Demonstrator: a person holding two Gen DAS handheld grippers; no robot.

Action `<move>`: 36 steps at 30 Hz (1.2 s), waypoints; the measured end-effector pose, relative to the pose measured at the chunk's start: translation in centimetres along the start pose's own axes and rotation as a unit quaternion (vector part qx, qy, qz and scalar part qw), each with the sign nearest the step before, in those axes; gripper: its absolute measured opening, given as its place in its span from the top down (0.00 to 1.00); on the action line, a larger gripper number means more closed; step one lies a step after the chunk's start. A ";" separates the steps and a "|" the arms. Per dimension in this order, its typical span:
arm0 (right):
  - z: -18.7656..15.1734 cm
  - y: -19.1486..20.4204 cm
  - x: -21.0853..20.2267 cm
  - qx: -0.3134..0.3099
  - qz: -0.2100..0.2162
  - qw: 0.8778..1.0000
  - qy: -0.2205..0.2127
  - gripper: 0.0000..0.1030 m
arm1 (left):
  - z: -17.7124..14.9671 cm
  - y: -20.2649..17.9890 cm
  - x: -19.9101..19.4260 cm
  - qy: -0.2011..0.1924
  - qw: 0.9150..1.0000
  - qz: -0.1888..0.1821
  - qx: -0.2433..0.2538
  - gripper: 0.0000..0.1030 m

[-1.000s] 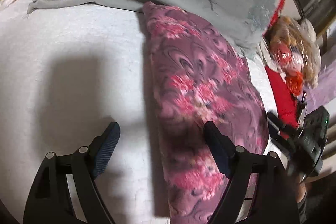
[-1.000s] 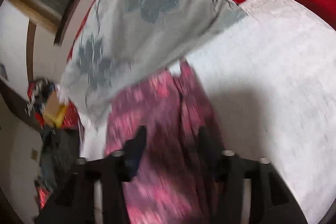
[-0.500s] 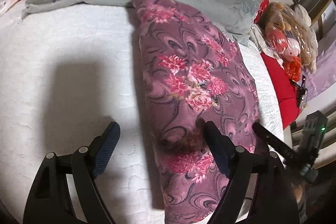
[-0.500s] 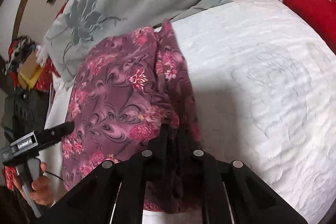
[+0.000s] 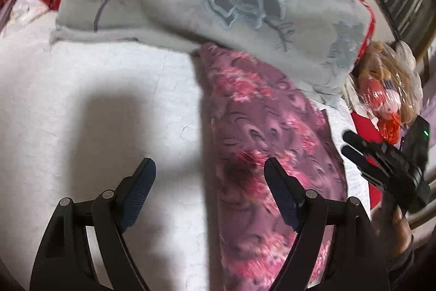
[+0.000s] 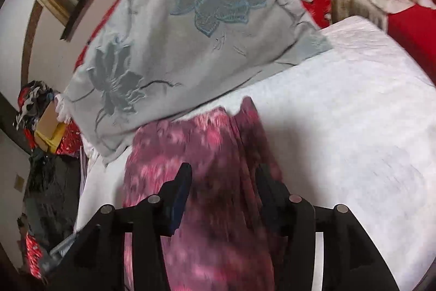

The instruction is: Fold small clothes

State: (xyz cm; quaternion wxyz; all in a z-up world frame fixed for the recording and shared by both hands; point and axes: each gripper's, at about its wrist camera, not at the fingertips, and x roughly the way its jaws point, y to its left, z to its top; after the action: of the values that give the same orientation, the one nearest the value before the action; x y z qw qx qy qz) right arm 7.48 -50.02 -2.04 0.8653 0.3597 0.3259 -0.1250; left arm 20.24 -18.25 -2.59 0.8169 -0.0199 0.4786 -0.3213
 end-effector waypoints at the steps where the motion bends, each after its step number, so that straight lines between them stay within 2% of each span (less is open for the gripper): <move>1: 0.6 0.0 1.2 0.008 -0.007 1.000 0.004 0.50 | 0.2 0.2 0.6 0.010 1.000 0.000 -0.004 0.20; 3: 1.6 -0.5 3.8 0.027 -0.027 0.999 0.016 0.50 | 0.4 0.4 1.5 0.023 1.000 -0.007 -0.007 0.20; 5: 2.0 -0.8 5.7 0.042 -0.008 0.999 0.033 0.54 | 0.6 0.5 1.8 0.021 1.000 -0.010 -0.009 0.20; 7: 2.4 0.4 6.0 0.002 0.009 0.999 0.031 0.94 | 1.0 0.5 1.9 0.017 1.000 -0.009 -0.009 0.20; 8: 2.6 1.7 5.7 -0.048 0.009 0.999 0.024 0.94 | 0.9 0.3 2.0 0.016 1.000 -0.007 -0.009 0.20; 9: 2.7 2.3 5.2 -0.068 0.009 0.998 0.012 0.95 | 0.9 0.4 2.1 0.017 1.000 -0.008 -0.011 0.20; 11: 2.9 2.4 3.9 -0.075 0.021 0.997 -0.019 0.96 | 0.9 0.4 2.5 0.020 1.000 -0.015 -0.015 0.20; 13: 3.0 1.4 3.5 -0.059 0.014 0.997 -0.036 0.97 | 0.8 -0.1 2.8 0.022 1.000 -0.013 -0.010 0.20; 14: 2.9 0.3 3.9 -0.042 0.005 0.999 -0.032 0.97 | 0.7 -0.5 2.9 0.019 1.000 -0.007 -0.001 0.20; 17: 1.9 -1.6 6.6 -0.026 -0.034 0.999 0.024 0.96 | 0.3 -1.7 2.7 0.011 0.999 0.018 0.028 0.20; 18: 1.9 -1.5 6.2 -0.024 -0.033 0.999 0.016 0.95 | 0.3 -1.9 2.6 0.007 0.999 0.023 0.033 0.20; 23: 1.3 -0.5 2.0 -0.019 0.004 1.000 -0.012 0.83 | 0.5 -2.0 2.7 0.010 0.999 0.022 0.033 0.20; 25: 0.2 -0.7 1.2 -0.020 0.011 1.000 0.001 0.64 | 0.5 -2.0 2.8 0.011 0.999 0.020 0.030 0.20; 26: -0.5 -1.2 1.0 -0.022 0.011 1.000 0.012 0.63 | 0.3 -1.9 2.7 0.012 0.999 0.021 0.030 0.20; 27: -1.1 -1.3 1.0 -0.024 0.007 0.999 0.022 0.64 | 0.3 -1.9 2.6 0.012 0.999 0.021 0.031 0.20; 29: -2.3 -1.3 1.2 -0.037 0.007 0.999 0.036 0.83 | 0.3 -2.1 2.3 0.009 0.999 0.023 0.036 0.20; 31: -2.9 -0.8 -0.5 -0.060 0.010 0.998 -0.007 0.90 | 0.2 -2.0 2.0 0.004 0.999 0.026 0.040 0.20; 33: -3.0 -1.4 -0.5 -0.042 0.007 0.999 -0.014 0.91 | 0.2 -2.0 2.0 0.006 0.999 0.025 0.042 0.20; 35: -3.2 -2.6 0.8 -0.026 -0.010 0.999 0.021 0.90 | 0.3 -1.9 1.9 0.008 0.999 0.023 0.040 0.20; 36: -3.1 -2.6 0.7 -0.026 -0.016 0.999 0.022 0.88 | 0.4 -1.8 1.7 0.005 0.999 0.024 0.040 0.20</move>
State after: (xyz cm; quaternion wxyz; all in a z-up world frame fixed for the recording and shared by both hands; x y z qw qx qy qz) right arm 5.36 -49.69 -5.49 0.8649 0.3346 0.3536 -0.1220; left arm 20.18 -20.71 -3.08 0.8220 0.0255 0.4699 -0.3208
